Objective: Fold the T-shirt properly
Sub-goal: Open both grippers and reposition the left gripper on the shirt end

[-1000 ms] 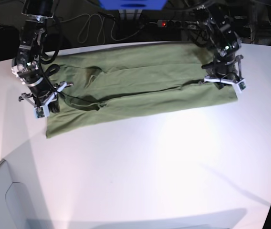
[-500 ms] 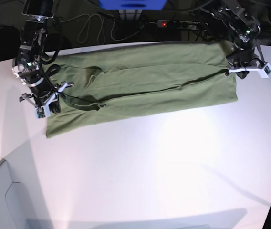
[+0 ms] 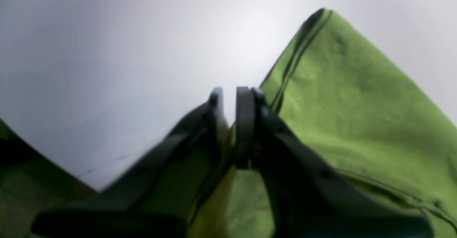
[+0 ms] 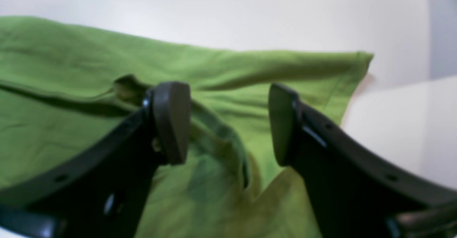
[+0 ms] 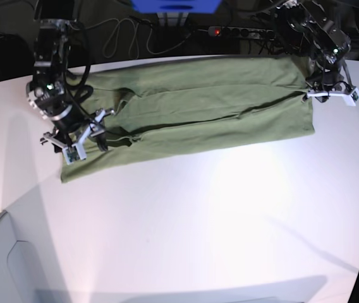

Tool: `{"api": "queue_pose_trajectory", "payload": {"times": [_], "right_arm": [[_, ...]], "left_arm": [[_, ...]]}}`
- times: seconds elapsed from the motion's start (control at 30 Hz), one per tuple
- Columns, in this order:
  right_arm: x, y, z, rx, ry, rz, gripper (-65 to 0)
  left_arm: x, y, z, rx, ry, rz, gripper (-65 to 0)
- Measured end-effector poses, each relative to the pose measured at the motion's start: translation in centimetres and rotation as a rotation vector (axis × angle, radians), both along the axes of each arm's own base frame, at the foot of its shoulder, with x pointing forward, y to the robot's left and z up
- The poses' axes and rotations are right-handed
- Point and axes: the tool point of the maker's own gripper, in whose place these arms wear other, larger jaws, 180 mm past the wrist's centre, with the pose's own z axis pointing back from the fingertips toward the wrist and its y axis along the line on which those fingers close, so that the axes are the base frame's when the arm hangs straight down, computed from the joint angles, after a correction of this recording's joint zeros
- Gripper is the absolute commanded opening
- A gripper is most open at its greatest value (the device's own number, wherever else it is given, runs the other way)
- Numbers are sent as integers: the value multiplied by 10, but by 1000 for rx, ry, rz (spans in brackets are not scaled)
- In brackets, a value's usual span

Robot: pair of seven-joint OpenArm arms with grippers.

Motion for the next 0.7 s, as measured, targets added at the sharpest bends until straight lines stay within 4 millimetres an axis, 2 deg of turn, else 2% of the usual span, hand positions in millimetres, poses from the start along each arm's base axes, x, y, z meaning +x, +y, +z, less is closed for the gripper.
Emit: {"api": "queue_pose_trajectory", "payload": {"times": [0.1,0.2,0.3,0.43,0.5,0.6,0.7], "right_arm": [[15,4,-1,16,29,-15,-503],[20,5,-7,16,61,-15,-650],[17,6,-21,14,112,-11,-643],[6,25,-36,11,156,50,-650],[-7,35,-43,10,177,86,-650],[-28,37,-46,-24,199,126,-650],[-38,39,-41,-38,187,151,-650]], "left_arm": [[-1,1,0,3,3,0,-586],[-1,1,0,2,3,0,-586],[-1,1,0,3,3,1,-586],[-1,5,2,12,9,-6,-586],[-1,9,4,25,5,-6,-586],[-1,8,3,23,8,-6,-586],[0,9,4,24,7,-6,-586]]}}
